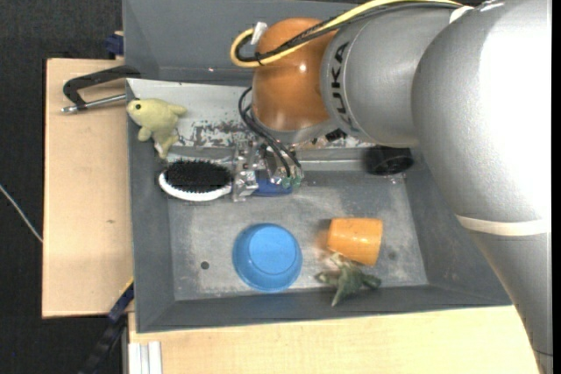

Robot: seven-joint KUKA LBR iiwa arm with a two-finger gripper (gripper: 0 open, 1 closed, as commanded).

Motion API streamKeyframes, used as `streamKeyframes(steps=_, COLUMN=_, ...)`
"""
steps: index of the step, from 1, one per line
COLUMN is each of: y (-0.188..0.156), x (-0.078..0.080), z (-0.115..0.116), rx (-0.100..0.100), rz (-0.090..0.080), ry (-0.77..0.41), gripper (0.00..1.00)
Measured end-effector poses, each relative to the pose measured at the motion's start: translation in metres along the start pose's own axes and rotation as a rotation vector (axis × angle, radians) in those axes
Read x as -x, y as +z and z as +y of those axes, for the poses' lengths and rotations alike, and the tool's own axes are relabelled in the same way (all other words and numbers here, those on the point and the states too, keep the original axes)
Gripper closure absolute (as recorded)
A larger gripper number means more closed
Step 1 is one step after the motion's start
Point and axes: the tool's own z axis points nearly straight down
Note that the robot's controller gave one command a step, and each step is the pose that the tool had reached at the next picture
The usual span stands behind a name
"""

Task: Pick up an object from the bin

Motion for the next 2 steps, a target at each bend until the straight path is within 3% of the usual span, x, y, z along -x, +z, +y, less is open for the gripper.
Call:
streamKeyframes(steps=1, y=-0.068, x=0.003, z=0.001, rx=0.0, rz=-0.006, ry=0.001, gripper=1.0)
streamKeyframes(steps=2, y=-0.084, x=0.004, z=0.001, rx=0.0, rz=-0.002, ry=0.001, gripper=1.0)
